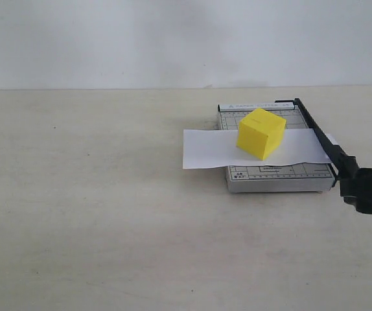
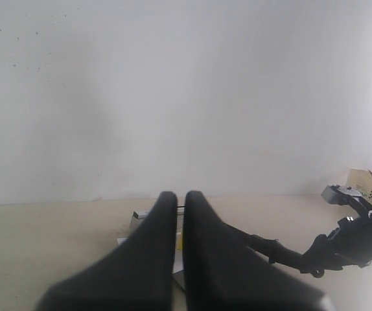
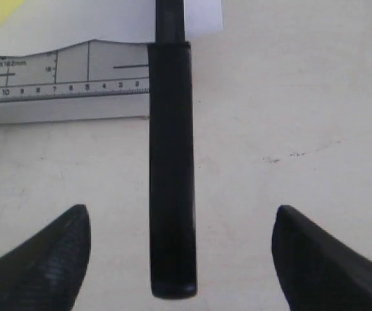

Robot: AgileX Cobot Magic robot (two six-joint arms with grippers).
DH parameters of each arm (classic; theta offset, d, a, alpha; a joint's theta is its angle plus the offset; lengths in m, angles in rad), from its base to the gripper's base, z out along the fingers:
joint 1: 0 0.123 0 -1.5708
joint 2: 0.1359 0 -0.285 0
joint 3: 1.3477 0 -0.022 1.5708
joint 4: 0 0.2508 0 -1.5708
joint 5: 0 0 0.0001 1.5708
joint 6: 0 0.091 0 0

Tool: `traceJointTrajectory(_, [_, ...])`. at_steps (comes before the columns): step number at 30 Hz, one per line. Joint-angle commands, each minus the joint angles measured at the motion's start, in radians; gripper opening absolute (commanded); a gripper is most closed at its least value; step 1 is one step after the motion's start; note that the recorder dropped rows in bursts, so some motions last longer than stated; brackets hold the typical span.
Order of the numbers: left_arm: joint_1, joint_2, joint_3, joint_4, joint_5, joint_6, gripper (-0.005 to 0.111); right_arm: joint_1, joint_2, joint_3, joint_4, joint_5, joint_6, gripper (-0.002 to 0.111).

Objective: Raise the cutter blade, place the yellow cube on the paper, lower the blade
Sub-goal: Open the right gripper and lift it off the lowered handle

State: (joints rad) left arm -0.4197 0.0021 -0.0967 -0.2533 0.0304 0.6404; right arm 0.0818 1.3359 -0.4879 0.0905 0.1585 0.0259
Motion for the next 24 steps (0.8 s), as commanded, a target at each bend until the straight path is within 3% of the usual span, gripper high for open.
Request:
traceJointTrajectory(1, [0.001,-0.002,0.007,-0.009,0.003,0.004,0.004,-0.002,0.003,-0.039,0.004,-0.010,-0.014,0.073])
traceJointTrajectory(14, [0.001,-0.002,0.007,-0.009,0.001,0.004,0.004,-0.002,0.131,-0.063,0.004,-0.056,-0.040,0.062])
traceJointTrajectory(16, [0.001,-0.002,0.007,-0.009,0.001,0.004,0.004,-0.002,0.140,-0.063,0.004,-0.060,-0.040,0.048])
traceJointTrajectory(17, [0.001,-0.002,0.007,-0.009,0.001,0.004,0.004,-0.002,0.142,-0.063,0.004,-0.058,-0.040,0.028])
traceJointTrajectory(19, [0.001,-0.002,0.007,-0.009,0.001,0.008,0.004,-0.002,0.142,-0.063,0.004,-0.058,-0.057,0.002])
traceJointTrajectory(24, [0.001,-0.002,0.007,-0.009,0.001,0.008,0.004,-0.002,0.142,-0.063,0.004,-0.048,-0.059,0.003])
